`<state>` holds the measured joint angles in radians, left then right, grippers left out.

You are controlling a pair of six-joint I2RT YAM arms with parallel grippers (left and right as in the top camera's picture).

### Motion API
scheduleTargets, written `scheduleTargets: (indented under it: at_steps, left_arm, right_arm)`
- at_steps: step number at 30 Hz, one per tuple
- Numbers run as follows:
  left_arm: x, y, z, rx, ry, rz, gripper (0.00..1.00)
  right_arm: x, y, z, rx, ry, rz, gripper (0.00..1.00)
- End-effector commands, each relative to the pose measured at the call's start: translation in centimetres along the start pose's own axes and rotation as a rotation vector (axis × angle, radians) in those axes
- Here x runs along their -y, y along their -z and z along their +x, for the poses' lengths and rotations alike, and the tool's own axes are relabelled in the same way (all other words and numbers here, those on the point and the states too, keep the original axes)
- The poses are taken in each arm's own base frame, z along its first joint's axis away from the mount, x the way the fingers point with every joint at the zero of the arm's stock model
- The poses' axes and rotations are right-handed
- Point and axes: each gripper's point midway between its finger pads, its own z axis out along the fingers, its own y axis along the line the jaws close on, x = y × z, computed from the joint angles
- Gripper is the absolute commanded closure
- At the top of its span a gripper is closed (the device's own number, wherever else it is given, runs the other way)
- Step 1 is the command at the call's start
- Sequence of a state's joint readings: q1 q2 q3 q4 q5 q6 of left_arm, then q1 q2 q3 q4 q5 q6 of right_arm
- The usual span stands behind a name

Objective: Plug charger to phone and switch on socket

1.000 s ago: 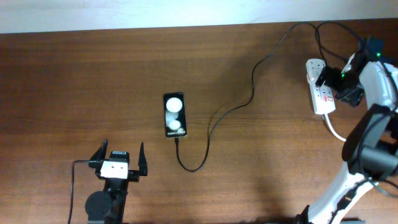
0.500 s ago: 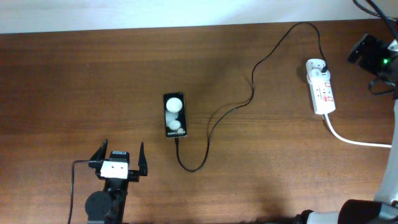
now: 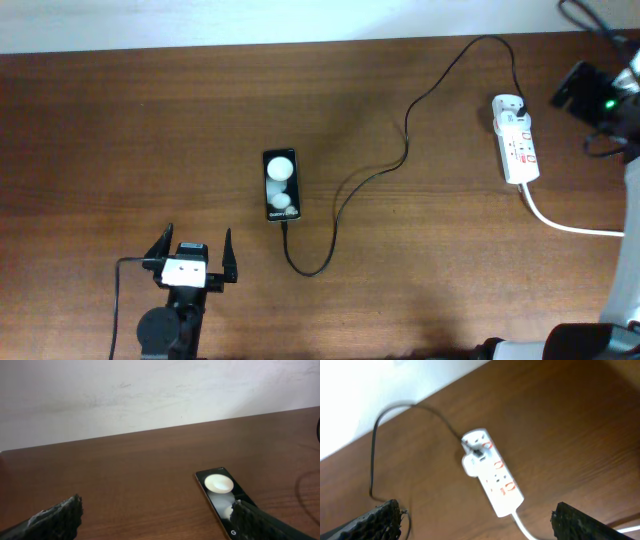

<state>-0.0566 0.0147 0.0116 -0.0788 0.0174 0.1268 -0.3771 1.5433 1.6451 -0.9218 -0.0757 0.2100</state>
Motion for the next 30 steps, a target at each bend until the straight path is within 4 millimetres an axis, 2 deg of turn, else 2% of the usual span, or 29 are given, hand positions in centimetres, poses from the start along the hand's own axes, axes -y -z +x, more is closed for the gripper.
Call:
scheduleTargets:
  at_steps: [1, 3, 5, 9, 10, 16, 19, 24, 26, 30]
  left_arm:
    - [-0.4, 0.0, 0.1, -0.001, 0.002, -0.020, 0.01]
    - [-0.4, 0.0, 0.1, -0.001, 0.002, -0.020, 0.01]
    - [-0.4, 0.0, 0.1, -0.001, 0.002, -0.020, 0.01]
    - [-0.4, 0.0, 0.1, -0.001, 0.002, -0.020, 0.01]
    - [-0.4, 0.0, 0.1, -0.001, 0.002, -0.020, 0.01]
    - [-0.4, 0.0, 0.1, -0.001, 0.002, -0.020, 0.01]
    - [-0.4, 0.0, 0.1, -0.001, 0.002, -0.020, 0.01]
    - [-0.4, 0.0, 0.1, -0.001, 0.002, -0.020, 0.01]
    - [-0.4, 0.0, 0.1, -0.001, 0.002, -0.020, 0.01]
    - [-0.4, 0.0, 0.1, -0.001, 0.002, -0.020, 0.01]
  right_arm:
    - [-2.0, -0.9, 5.9, -0.117, 0.054, -0.027, 0.01]
    - [-2.1, -1.5, 11.0, -0.212, 0.084, -0.030, 0.01]
    - [-1.4, -1.7, 13.9, -0.265, 0.088, -0.020, 0.01]
    - [-0.2, -2.3, 17.8, -0.345, 0.084, 0.002, 0.01]
    - [-0.1, -2.3, 18.0, -0.351, 0.084, 0.004, 0.01]
    - [0.0, -2.4, 17.9, -0.346, 0.087, 0.011, 0.01]
    - [-0.3, -3.1, 15.6, -0.244, 0.111, 0.006, 0.01]
    - [-5.2, -3.3, 11.6, -0.060, 0.309, -0.248, 0.01]
    - [-6.3, -2.9, 11.0, -0.020, 0.358, -0.292, 0.01]
    - [-8.0, -1.8, 11.0, 0.041, 0.457, -0.328, 0.01]
